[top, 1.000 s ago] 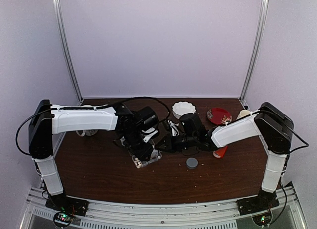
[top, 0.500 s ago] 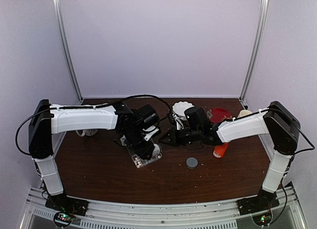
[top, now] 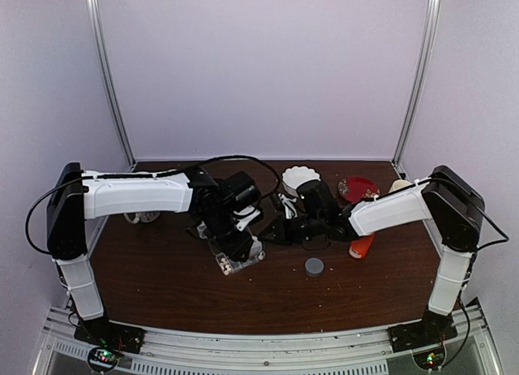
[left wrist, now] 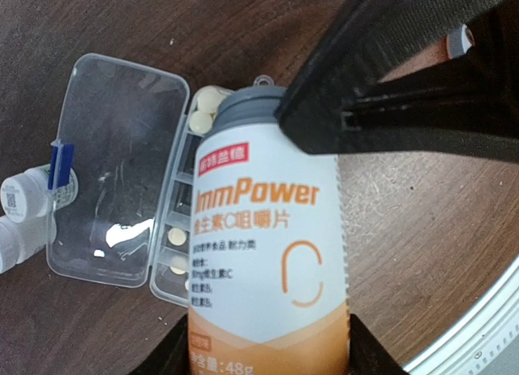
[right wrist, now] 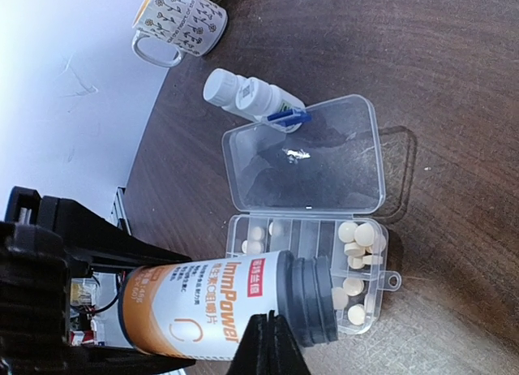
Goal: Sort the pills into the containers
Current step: Pour the pill into the compartment of the pill container.
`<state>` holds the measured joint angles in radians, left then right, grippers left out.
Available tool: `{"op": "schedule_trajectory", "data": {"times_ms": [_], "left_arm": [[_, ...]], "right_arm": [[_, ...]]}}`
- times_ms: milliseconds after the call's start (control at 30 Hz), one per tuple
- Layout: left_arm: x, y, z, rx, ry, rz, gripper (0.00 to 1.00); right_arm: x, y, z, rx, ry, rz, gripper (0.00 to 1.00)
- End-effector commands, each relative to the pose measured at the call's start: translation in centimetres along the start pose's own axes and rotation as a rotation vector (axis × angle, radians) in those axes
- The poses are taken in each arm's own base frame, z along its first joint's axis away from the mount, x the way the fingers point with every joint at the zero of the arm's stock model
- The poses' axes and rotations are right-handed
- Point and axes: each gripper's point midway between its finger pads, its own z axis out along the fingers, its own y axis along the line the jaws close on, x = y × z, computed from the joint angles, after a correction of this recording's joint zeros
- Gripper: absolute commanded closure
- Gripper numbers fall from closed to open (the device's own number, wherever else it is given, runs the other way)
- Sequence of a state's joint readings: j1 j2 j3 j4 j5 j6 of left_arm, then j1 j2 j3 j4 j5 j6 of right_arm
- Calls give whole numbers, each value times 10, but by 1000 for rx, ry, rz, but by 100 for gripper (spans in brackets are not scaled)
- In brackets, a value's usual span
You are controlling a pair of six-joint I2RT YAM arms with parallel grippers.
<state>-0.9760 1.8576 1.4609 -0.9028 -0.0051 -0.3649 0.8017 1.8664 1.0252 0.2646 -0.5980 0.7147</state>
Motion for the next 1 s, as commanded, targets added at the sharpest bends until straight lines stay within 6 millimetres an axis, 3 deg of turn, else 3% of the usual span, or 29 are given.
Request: {"op": "schedule_trajectory", "data": {"times_ms": [0,333,633,833,967], "left_arm": [[-14,-11,-6,54,-58,16,100],[-12,-10,-7,53,-62,9,100],[-4,-6,-11,54,-90,-12,100],[-2,-11,-21,104,-180,-13,100],[-6,-9,-31,107,-273,-8,100]], "right_arm": [[-33,25,-20,-8,-79,-66,100],[-17,19,-13,-35,-61,-32,100],[-30,6,-53,134,-97,-131,100],[-16,-15,-77,299,-32,-204,100],[-5,-36,-99,447,25,-265,90]]}}
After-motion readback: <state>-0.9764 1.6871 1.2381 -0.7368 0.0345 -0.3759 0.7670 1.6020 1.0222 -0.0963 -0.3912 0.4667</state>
